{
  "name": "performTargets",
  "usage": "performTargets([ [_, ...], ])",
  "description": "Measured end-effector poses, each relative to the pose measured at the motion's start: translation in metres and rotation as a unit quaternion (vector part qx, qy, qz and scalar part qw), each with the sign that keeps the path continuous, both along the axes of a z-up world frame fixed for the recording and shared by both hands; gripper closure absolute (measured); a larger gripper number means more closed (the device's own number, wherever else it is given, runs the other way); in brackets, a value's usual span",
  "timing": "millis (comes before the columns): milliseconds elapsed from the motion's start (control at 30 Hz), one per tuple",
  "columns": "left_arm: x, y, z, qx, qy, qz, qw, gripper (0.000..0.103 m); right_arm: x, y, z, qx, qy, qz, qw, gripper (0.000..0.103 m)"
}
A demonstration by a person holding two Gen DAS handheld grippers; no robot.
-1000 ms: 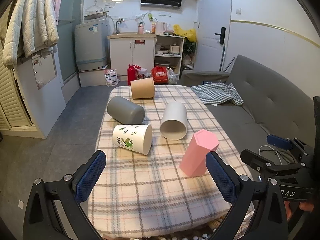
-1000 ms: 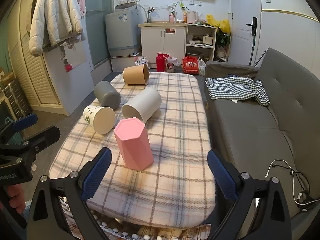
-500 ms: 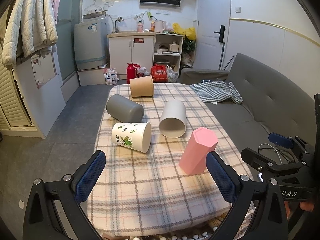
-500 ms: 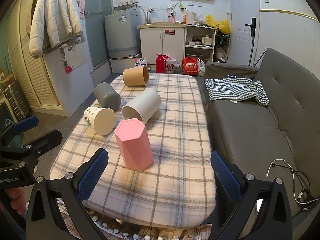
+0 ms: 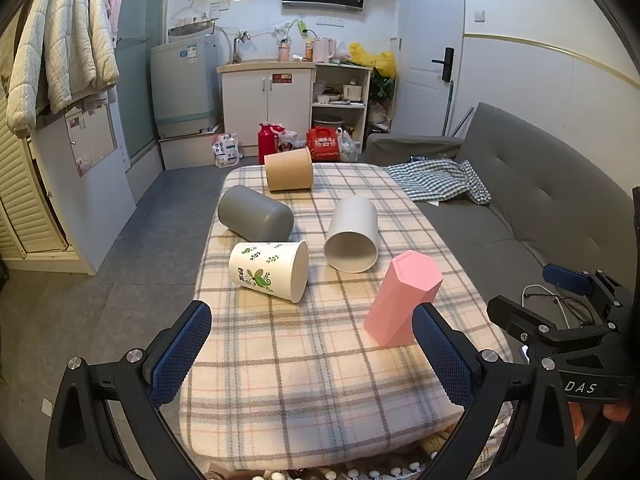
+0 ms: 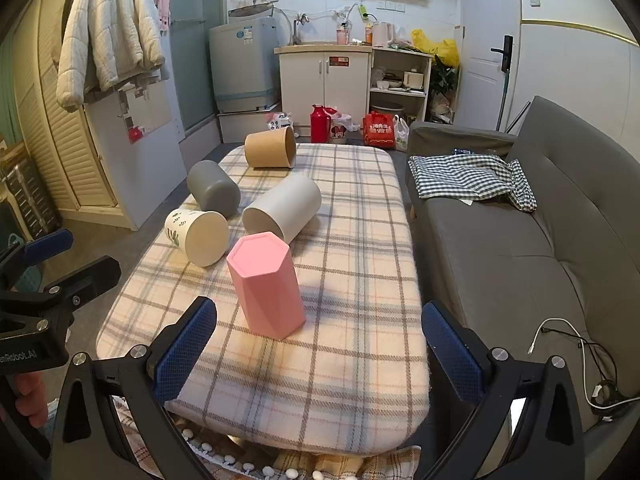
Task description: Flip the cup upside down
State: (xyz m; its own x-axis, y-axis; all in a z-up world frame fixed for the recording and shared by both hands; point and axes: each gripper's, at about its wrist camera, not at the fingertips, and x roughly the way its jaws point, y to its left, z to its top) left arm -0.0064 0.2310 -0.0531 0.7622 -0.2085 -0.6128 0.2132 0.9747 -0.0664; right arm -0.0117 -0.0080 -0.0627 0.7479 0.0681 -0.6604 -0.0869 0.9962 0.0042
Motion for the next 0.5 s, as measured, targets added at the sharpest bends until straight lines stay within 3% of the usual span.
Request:
performTargets([
  [500,0.0003,-0.0002,-0.0001,0.0,0.0,0.0,1.0,0.0,0.0001,0.0026,-0.0005,-0.001,-0.001,0.002,1.0,0.0],
])
